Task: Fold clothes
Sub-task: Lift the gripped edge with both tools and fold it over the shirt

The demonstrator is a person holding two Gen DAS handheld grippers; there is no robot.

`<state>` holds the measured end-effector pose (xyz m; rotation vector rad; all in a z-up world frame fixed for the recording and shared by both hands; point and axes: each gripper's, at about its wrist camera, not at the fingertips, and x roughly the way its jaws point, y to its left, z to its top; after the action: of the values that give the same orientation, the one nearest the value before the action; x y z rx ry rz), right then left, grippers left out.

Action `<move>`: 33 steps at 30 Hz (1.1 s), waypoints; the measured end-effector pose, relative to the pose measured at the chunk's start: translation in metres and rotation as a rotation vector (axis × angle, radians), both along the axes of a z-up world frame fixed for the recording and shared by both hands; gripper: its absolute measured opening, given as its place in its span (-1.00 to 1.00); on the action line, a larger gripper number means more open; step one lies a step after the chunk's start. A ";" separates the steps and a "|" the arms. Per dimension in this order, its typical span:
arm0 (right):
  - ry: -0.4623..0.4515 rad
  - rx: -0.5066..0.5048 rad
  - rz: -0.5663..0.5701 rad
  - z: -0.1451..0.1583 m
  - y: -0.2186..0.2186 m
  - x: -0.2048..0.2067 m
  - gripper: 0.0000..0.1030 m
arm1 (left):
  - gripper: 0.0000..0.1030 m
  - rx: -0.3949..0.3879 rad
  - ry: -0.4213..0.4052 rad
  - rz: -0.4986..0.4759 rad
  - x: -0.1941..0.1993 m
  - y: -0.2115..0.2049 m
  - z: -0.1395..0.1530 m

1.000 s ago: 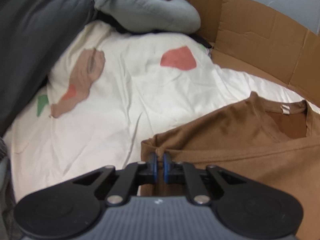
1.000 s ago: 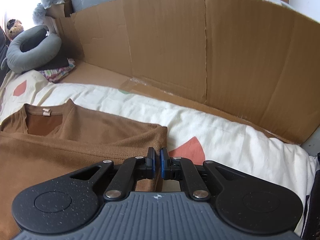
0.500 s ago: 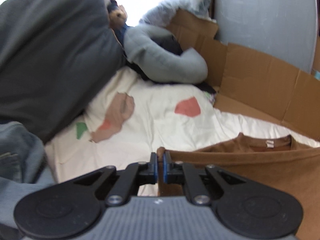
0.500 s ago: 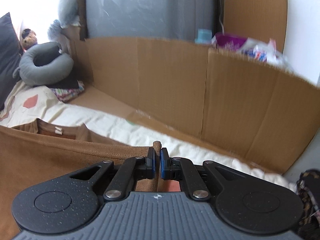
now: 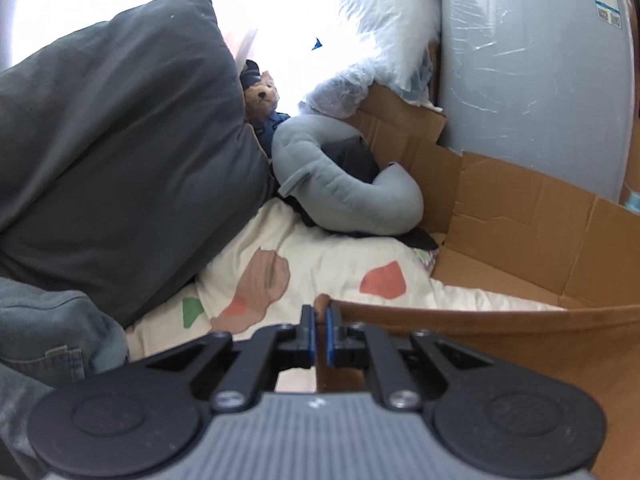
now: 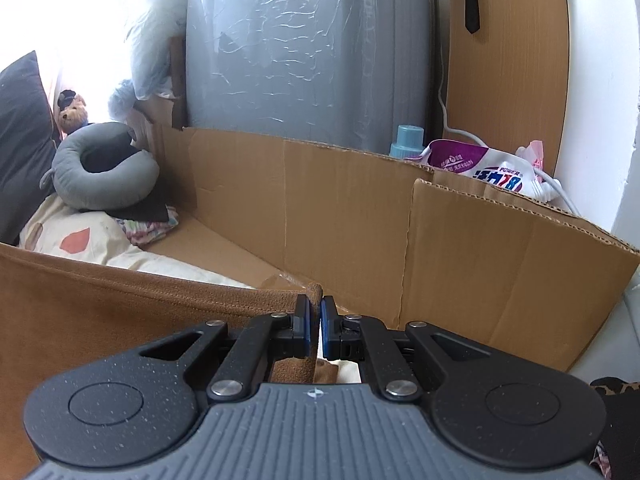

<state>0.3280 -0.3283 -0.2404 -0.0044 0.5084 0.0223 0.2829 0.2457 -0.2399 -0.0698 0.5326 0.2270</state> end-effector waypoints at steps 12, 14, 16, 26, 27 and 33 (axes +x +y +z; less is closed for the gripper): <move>0.048 0.002 -0.018 -0.004 -0.001 0.052 -0.93 | -0.90 0.007 0.037 -0.006 0.046 0.002 -0.012; 0.059 -0.008 -0.018 -0.008 0.000 0.063 -0.93 | -0.90 -0.005 0.052 -0.002 0.056 0.005 -0.018; 0.079 -0.015 -0.020 -0.016 0.000 0.072 -0.93 | -0.90 -0.033 0.061 0.006 0.067 0.009 -0.026; 0.183 -0.053 -0.032 -0.059 0.006 0.109 -0.93 | -0.90 -0.007 0.151 -0.016 0.103 0.010 -0.067; 0.195 -0.057 -0.034 -0.063 0.007 0.113 -0.93 | -0.90 -0.003 0.168 -0.021 0.107 0.011 -0.073; 0.247 -0.084 -0.041 -0.083 0.011 0.131 -0.93 | -0.90 0.007 0.238 -0.034 0.123 0.013 -0.092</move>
<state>0.4591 -0.3174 -0.3235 -0.0737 0.7560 -0.0390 0.4056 0.2586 -0.3323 -0.0266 0.7688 0.2047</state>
